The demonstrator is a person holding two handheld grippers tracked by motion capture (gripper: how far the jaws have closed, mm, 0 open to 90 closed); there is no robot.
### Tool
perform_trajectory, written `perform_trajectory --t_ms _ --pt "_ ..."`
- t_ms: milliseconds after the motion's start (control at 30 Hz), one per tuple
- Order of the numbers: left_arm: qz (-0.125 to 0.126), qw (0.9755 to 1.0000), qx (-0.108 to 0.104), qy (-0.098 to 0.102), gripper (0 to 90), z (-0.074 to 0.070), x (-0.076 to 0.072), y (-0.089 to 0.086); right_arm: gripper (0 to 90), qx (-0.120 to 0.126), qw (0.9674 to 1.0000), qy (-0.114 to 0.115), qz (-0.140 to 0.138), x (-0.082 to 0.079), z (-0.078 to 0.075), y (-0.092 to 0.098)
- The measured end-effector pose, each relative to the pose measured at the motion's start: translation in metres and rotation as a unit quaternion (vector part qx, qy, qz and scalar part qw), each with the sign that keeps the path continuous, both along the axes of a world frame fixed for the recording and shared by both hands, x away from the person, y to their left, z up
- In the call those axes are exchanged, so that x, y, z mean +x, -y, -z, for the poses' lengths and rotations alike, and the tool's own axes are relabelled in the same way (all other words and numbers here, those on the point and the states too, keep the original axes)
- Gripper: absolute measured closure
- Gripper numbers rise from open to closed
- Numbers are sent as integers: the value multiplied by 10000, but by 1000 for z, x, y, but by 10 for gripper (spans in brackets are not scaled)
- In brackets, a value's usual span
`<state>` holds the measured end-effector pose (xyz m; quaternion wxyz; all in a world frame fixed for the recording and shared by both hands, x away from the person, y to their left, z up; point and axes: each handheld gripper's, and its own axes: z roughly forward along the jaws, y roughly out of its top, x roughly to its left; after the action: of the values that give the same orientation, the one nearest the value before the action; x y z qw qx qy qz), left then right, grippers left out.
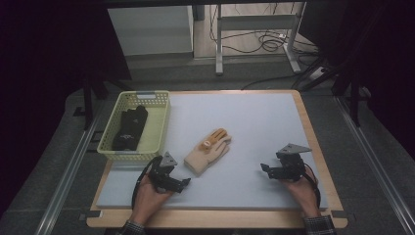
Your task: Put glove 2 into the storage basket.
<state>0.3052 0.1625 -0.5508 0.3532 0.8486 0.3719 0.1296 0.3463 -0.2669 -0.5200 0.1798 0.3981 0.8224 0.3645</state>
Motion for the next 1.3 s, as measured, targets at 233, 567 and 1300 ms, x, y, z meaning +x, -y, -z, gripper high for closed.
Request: perform_trajectory --t_ms 233,567,1300 --pt "2 10000 5 -4 11 0 0 0 182 -148 9998 -48 85 -1 8 9" --pt "11 10000 9 7 19 -1 0 0 165 -233 9997 10 47 -2 10 7" --pt "244 9996 -73 -130 22 -23 0 5 165 -239 9997 25 41 -2 10 8"
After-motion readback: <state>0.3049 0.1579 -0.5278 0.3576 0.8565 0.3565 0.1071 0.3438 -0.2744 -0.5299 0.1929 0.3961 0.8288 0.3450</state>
